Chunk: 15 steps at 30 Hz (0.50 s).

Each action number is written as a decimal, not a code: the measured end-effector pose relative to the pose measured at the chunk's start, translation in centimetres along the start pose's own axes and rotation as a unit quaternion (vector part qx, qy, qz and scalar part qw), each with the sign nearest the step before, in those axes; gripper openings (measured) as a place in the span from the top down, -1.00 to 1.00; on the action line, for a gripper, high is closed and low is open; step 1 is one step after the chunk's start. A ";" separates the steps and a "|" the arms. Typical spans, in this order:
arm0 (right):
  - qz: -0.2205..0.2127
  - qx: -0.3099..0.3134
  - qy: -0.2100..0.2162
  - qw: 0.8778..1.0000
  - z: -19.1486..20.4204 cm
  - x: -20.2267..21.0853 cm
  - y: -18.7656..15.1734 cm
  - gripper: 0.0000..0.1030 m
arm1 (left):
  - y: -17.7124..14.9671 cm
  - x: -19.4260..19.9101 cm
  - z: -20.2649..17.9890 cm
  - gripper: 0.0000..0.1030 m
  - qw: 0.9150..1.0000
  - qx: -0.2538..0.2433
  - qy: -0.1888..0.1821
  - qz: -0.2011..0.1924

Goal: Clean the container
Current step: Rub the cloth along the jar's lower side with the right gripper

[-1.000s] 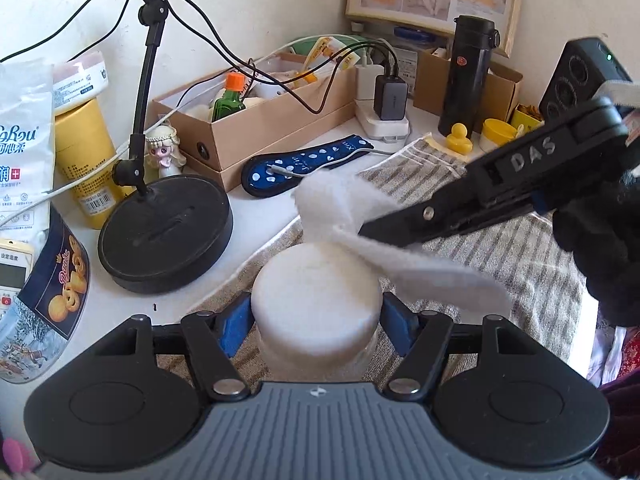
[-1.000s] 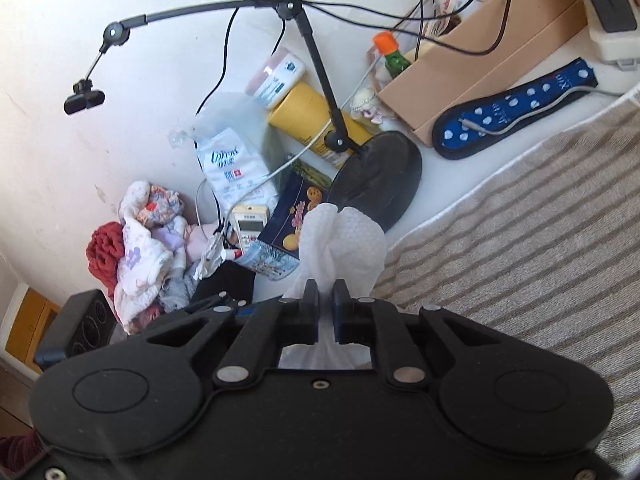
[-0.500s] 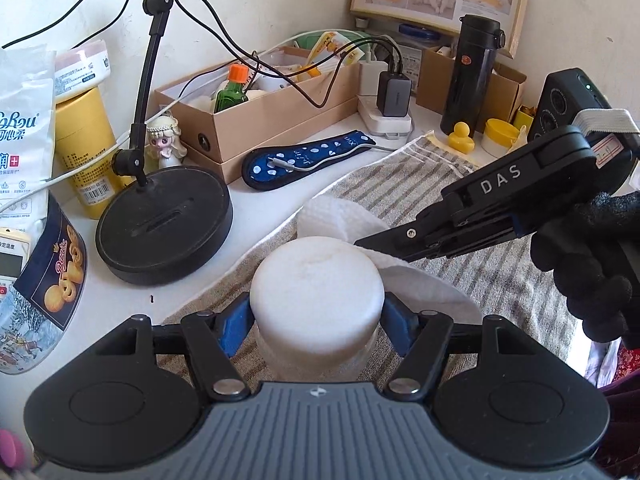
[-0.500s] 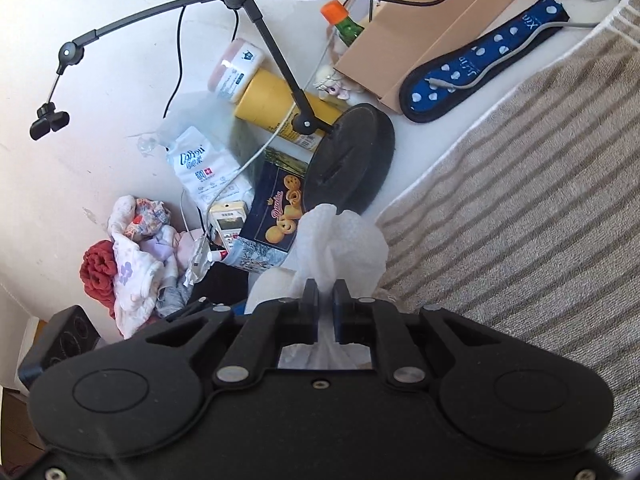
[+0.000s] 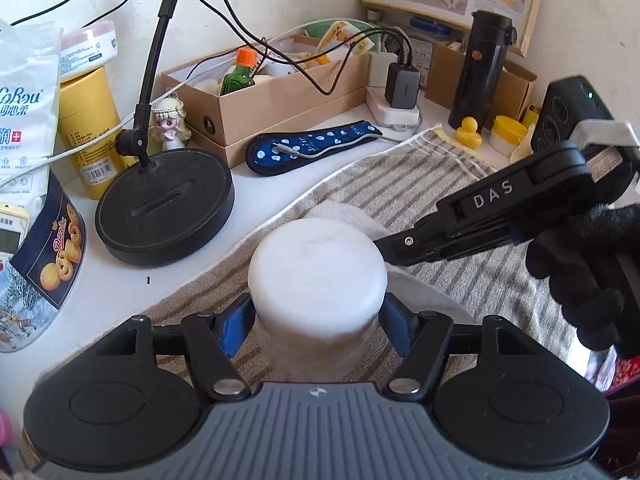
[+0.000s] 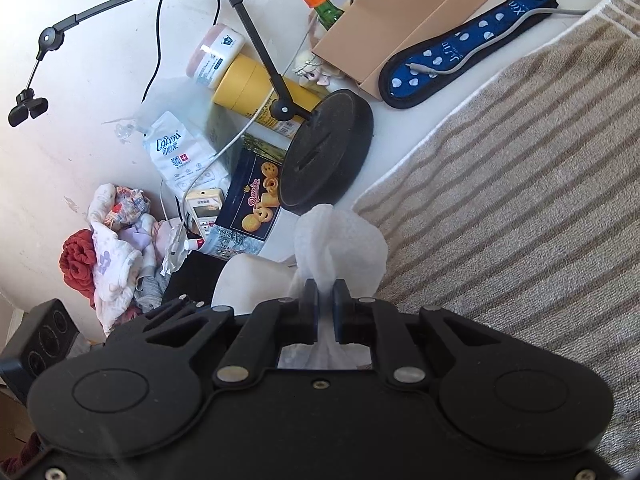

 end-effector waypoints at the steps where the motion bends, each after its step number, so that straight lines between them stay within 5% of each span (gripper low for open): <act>1: 0.000 -0.004 -0.001 1.000 -0.2 0.0 0.0 0.85 | 0.0 0.0 0.0 -0.31 1.000 0.000 0.001 0.000; 15: 0.034 -0.026 -0.044 0.998 -3.8 -1.8 -1.7 0.86 | 0.2 0.1 0.1 -0.31 1.000 0.004 0.006 0.000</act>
Point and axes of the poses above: each gripper's, at about its wrist camera, not at the fingertips, and x roughly against the way its jaws point, z to its left, y to its top, the point moved 8 cm from there along -x, roughly the way its jaws point, and after that the axes turned 3 degrees about y, right-handed, at the moved point
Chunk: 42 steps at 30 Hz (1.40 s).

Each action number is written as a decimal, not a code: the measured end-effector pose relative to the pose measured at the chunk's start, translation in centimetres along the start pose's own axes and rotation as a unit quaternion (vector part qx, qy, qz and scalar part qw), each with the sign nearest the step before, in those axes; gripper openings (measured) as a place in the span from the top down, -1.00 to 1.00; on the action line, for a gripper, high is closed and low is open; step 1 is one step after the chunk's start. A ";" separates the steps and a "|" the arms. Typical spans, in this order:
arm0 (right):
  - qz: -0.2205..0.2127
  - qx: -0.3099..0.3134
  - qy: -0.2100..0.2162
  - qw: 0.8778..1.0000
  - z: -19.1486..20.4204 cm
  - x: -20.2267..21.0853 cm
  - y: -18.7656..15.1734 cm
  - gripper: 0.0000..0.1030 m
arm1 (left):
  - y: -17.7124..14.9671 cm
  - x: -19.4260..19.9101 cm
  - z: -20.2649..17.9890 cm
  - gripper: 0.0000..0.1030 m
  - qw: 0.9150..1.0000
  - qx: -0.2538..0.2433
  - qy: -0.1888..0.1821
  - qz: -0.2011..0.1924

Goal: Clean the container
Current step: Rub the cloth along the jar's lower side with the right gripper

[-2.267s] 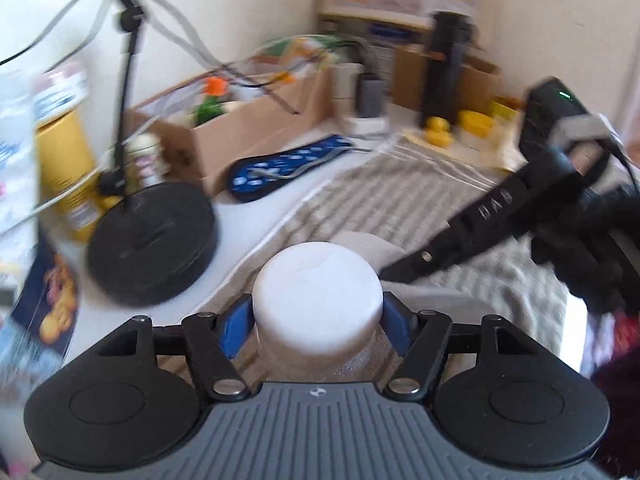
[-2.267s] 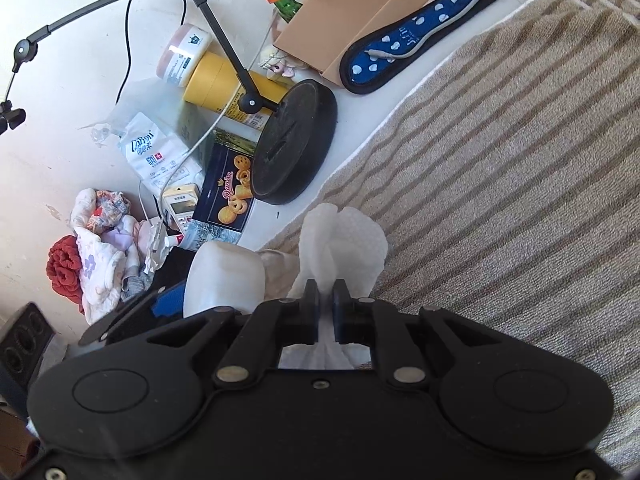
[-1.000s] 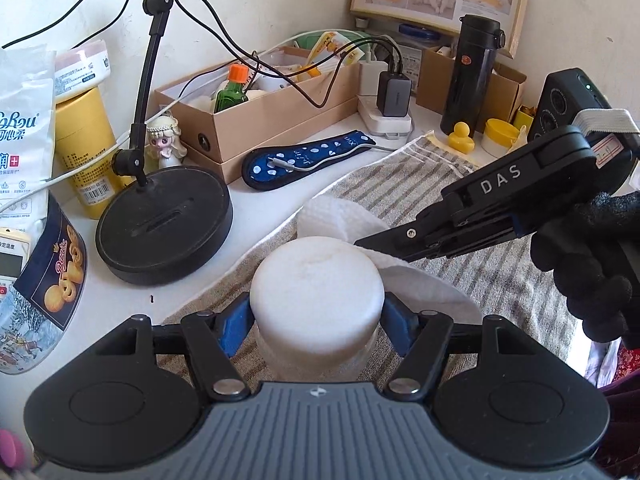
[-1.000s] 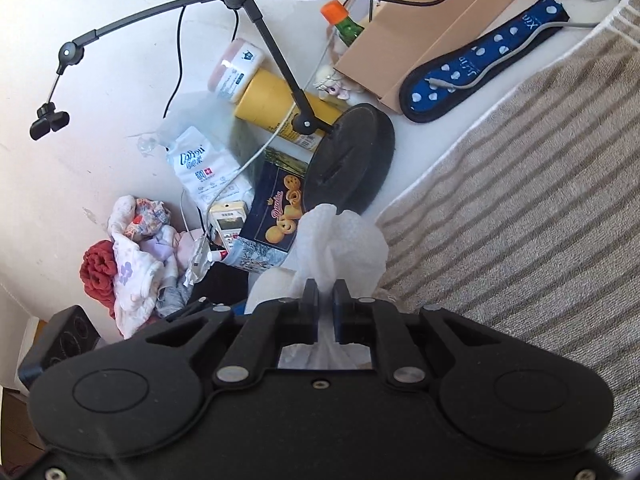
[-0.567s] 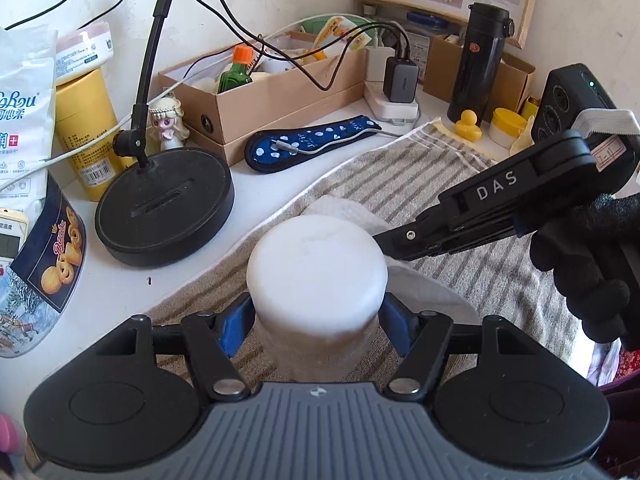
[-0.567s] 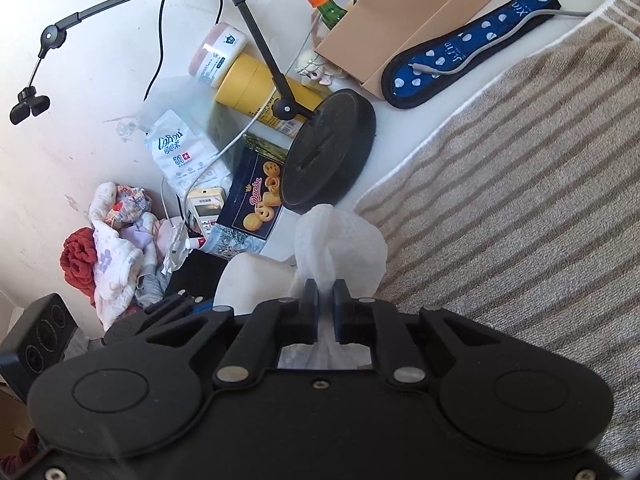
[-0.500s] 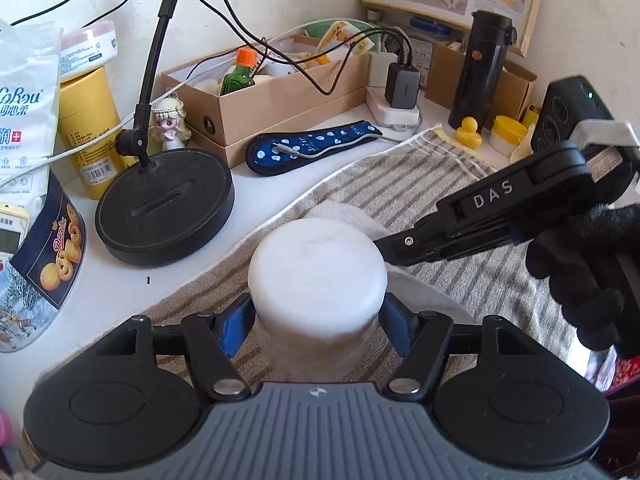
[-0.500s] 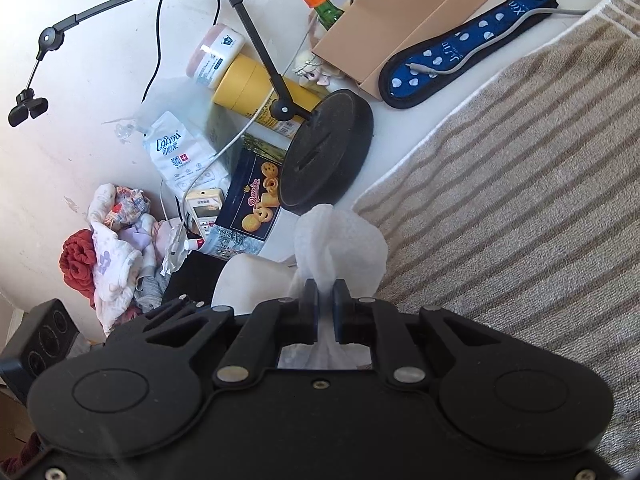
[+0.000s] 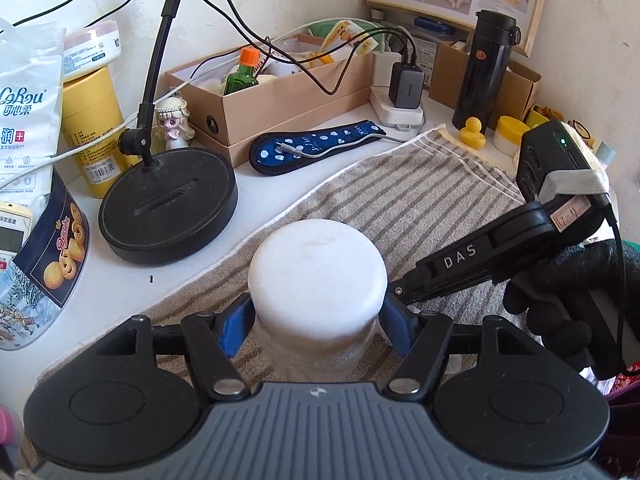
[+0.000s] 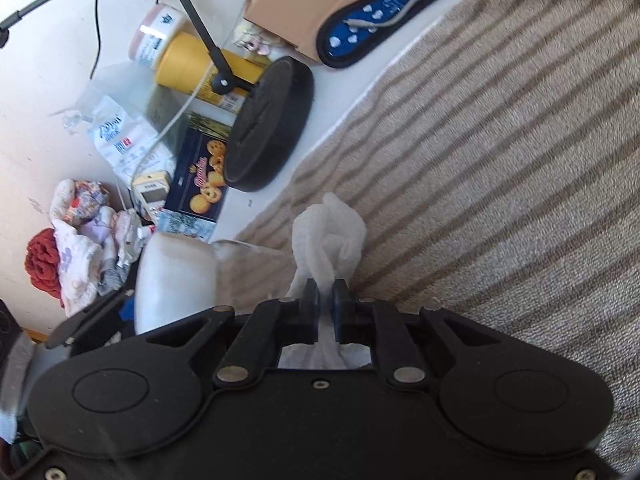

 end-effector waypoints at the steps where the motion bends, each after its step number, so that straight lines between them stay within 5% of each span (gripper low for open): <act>1: 0.001 0.000 0.001 1.000 -0.1 0.0 0.0 0.85 | 0.1 0.0 0.0 -0.31 1.000 0.003 0.000 -0.002; 16: 0.029 0.081 0.016 0.996 3.2 1.5 -2.2 0.85 | 0.0 0.1 0.4 -0.31 1.000 0.017 -0.008 -0.002; 29: -0.038 0.012 0.089 0.995 4.3 3.5 0.0 0.85 | 0.0 0.1 0.4 -0.31 1.000 0.013 -0.020 -0.001; 36: -0.016 0.012 0.016 1.000 2.0 1.6 -0.4 0.85 | 0.2 -0.2 0.4 -0.31 1.000 0.011 -0.014 -0.004; 42: 0.006 0.013 -0.002 1.000 1.0 0.6 -0.7 0.85 | 0.2 -0.5 0.4 -0.31 1.000 0.013 -0.010 -0.004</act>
Point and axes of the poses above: each gripper's, at about its wrist camera, not at the fingertips, and x roughly against the way its jaws point, z to its left, y to its top, the point moved 8 cm from there along -x, roughly the way its jaws point, and after that the axes turned 3 degrees about y, right-handed, at the moved point
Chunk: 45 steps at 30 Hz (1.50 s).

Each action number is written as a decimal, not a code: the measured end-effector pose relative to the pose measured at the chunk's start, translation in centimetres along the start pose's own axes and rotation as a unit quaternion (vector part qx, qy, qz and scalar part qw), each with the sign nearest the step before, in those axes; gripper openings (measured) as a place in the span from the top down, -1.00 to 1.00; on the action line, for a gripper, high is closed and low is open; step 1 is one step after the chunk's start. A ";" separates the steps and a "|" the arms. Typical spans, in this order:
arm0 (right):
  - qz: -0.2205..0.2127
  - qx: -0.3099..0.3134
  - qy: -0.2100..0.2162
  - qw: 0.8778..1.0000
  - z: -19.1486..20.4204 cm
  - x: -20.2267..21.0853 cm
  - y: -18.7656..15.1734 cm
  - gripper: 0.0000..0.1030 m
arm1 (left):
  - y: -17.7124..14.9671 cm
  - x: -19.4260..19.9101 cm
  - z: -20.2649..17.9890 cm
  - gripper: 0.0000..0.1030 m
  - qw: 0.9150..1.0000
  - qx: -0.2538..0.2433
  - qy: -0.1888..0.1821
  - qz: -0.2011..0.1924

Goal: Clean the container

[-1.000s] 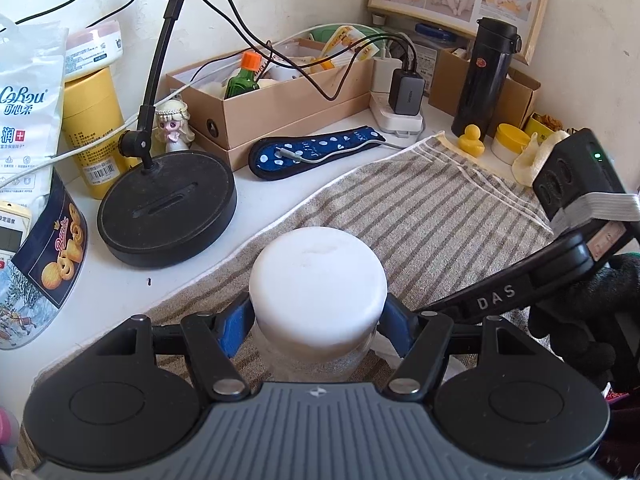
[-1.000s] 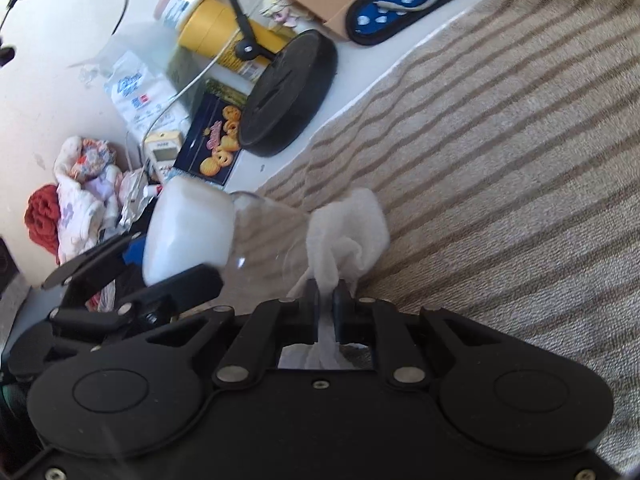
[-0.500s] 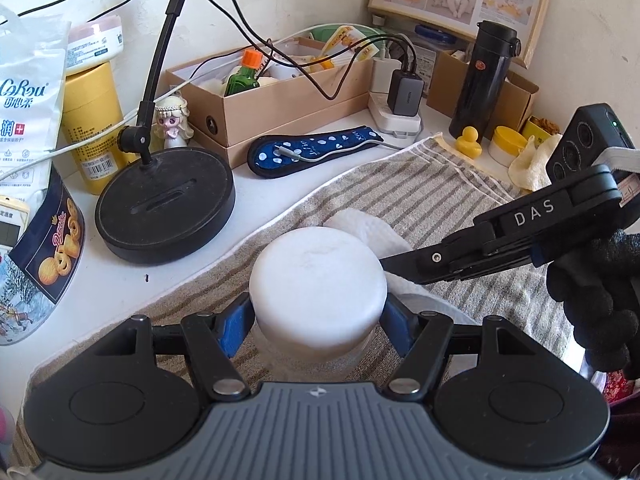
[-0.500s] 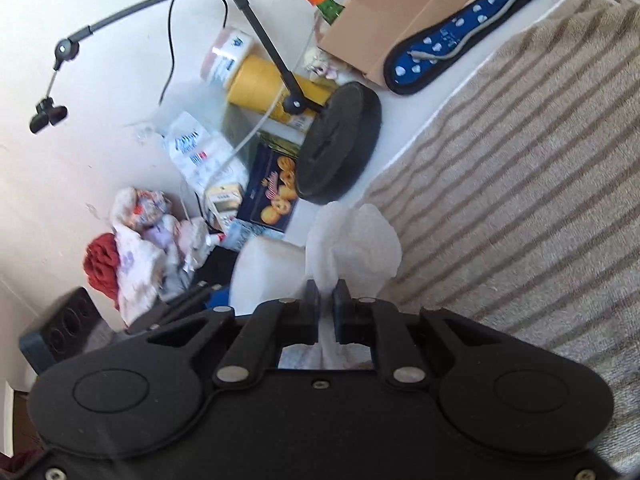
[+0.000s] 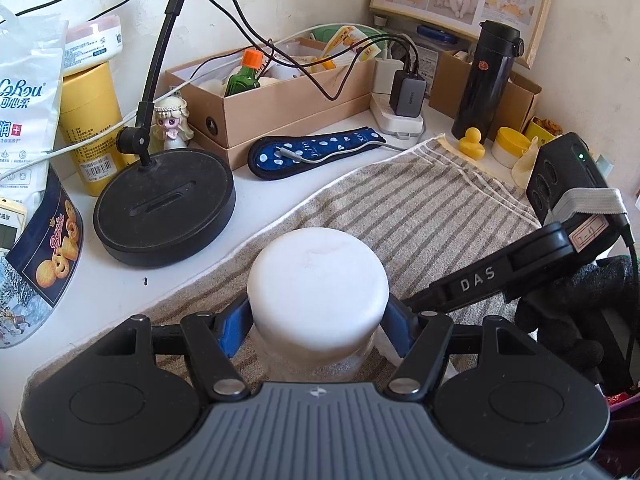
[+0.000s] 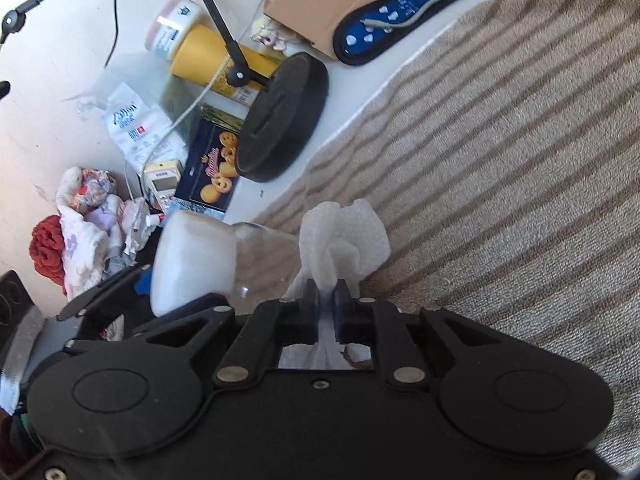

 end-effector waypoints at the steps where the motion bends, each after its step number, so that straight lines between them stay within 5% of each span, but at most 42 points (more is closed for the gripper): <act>1: 0.003 0.000 -0.002 1.000 -0.2 -0.1 -0.1 0.85 | 0.0 0.0 0.0 -0.31 1.000 0.001 0.002 0.000; 31: 0.038 0.045 -0.015 0.998 0.8 -0.8 -1.3 0.86 | 0.1 -0.5 0.4 -0.32 1.000 0.009 0.016 -0.017; 41: 0.078 0.090 0.021 0.993 3.7 -1.5 -3.6 0.86 | -0.1 -0.1 0.4 -0.31 0.999 0.018 0.025 -0.021; 45: 0.074 0.062 0.034 0.995 3.2 -1.2 -3.6 0.86 | -0.1 0.5 1.1 -0.30 0.999 0.039 0.024 -0.025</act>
Point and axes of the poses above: each gripper's, at about its wrist camera, not at the fingertips, and x roughly against the way its jaws point, z to its left, y to its top, the point moved 8 cm from there along -x, roughly the way its jaws point, and after that the axes turned 3 degrees about y, right-handed, at the moved point
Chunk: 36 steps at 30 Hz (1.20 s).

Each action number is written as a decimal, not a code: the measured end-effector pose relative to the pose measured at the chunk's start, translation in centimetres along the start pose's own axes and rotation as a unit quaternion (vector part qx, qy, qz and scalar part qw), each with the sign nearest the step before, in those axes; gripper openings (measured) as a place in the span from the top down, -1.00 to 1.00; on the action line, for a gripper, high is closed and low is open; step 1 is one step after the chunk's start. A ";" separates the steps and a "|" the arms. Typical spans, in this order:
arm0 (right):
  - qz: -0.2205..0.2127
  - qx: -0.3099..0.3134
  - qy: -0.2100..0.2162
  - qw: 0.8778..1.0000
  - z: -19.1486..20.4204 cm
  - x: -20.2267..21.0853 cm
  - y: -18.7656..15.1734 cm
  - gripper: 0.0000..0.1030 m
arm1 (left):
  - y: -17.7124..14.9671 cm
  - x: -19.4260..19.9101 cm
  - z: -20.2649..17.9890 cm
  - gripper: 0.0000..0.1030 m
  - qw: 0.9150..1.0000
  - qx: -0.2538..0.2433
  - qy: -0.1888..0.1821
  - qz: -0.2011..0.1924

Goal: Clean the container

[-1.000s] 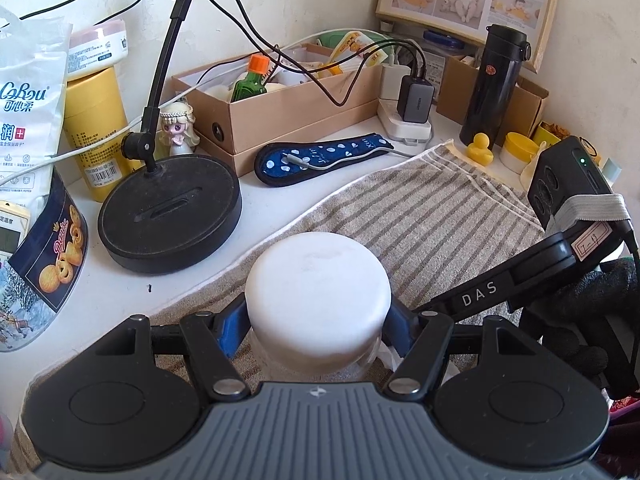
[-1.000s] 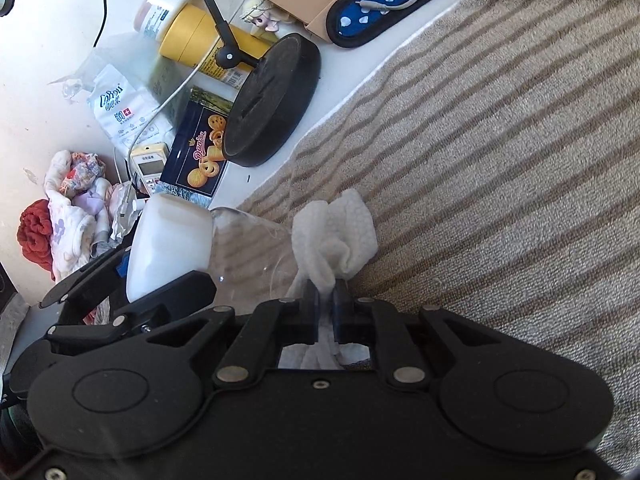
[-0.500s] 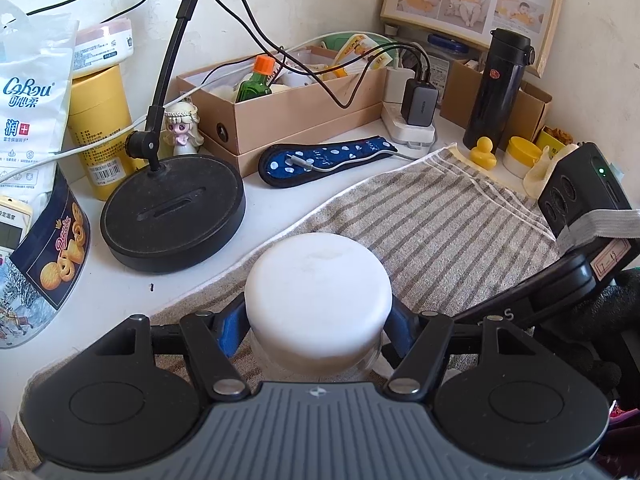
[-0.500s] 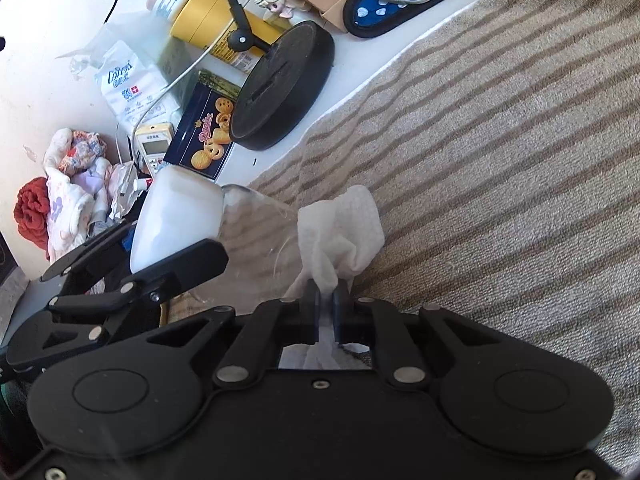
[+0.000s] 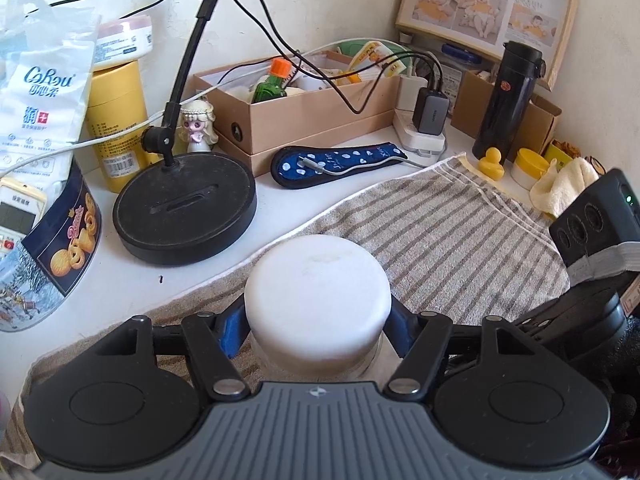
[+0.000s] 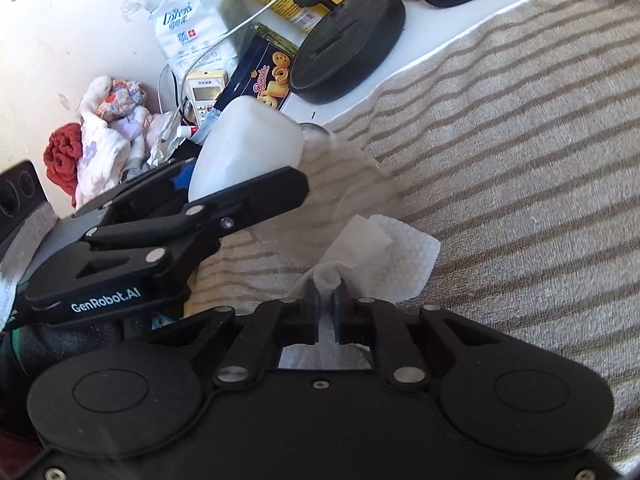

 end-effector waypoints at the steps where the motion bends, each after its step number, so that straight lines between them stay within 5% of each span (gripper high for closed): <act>1: -0.005 -0.014 0.003 1.000 -0.4 0.2 0.0 0.86 | 0.1 0.2 0.2 -0.30 1.000 0.007 0.000 -0.002; 11: -0.079 -0.169 0.075 0.980 -3.4 2.6 0.7 0.88 | 2.4 3.3 1.4 -0.30 0.996 0.074 -0.021 -0.036; 23: -0.148 -0.319 0.203 0.914 -4.2 4.2 2.0 0.89 | 4.3 5.5 0.4 -0.30 0.975 0.174 -0.119 -0.065; 36: -0.224 -0.394 0.288 0.844 -5.0 7.4 3.0 0.89 | 4.6 5.8 -0.1 -0.30 0.969 0.186 -0.141 -0.080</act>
Point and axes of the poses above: each gripper's, at about its wrist camera, not at the fingertips, and x roughly against the way its jaws point, z to its left, y to its top, the point moved 8 cm from there along -x, roughly the way its jaws point, and after that the axes turned 3 degrees about y, right-handed, at the moved point
